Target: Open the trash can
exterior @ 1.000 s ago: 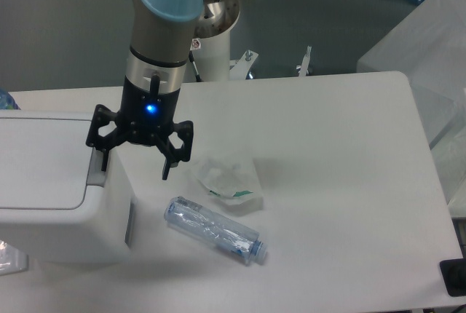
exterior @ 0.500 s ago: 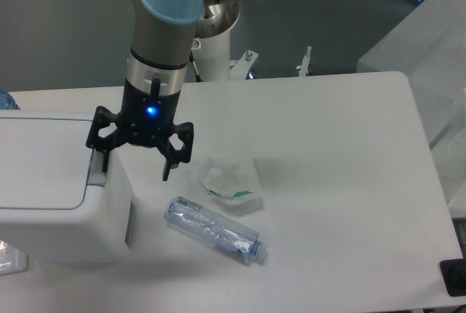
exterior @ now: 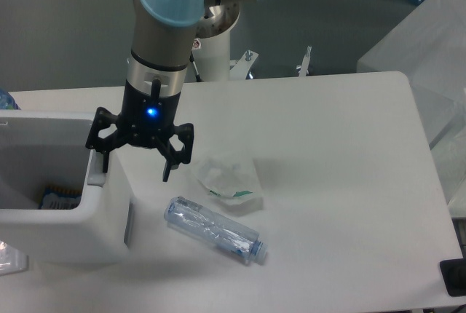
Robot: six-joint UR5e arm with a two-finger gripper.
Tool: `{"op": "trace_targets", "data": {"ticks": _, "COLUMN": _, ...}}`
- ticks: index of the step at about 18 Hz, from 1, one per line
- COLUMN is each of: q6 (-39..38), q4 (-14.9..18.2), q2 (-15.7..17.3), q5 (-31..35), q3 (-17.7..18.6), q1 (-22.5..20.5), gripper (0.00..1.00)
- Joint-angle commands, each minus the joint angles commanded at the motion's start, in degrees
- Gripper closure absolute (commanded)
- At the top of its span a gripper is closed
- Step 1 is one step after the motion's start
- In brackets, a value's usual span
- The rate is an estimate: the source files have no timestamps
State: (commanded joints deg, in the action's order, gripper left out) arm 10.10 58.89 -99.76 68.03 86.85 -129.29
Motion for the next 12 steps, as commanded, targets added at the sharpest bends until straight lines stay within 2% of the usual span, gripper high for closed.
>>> {"op": "trace_targets", "data": {"ticks": 3, "q6": 1.9, "q4": -0.1, "q2": -0.4, "q5": 0.4, "q3": -6.1, "q1": -0.3, "gripper": 0.00}}
{"op": "trace_targets", "data": {"ticks": 5, "q6": 5.0, "q4": -0.3, "q2": -0.4, "q5": 0.6, "q3": -8.9, "q1": -1.3, "gripper": 0.00}}
{"op": "trace_targets", "data": {"ticks": 8, "q6": 16.9, "q4": -0.2, "q2": 0.2, "q5": 4.3, "q3": -9.1, "q1": -3.8, "gripper": 0.00}}
{"op": "trace_targets", "data": {"ticks": 10, "q6": 24.4, "q4": 0.1, "q2": 0.3, "q5": 4.6, "q3": -9.2, "q1": -4.3, "gripper": 0.00}}
{"op": "trace_targets", "data": {"ticks": 12, "q6": 25.7, "q4": 0.0, "q2": 0.4, "q5": 4.7, "q3": -9.2, "q1": -4.3, "gripper": 0.00}}
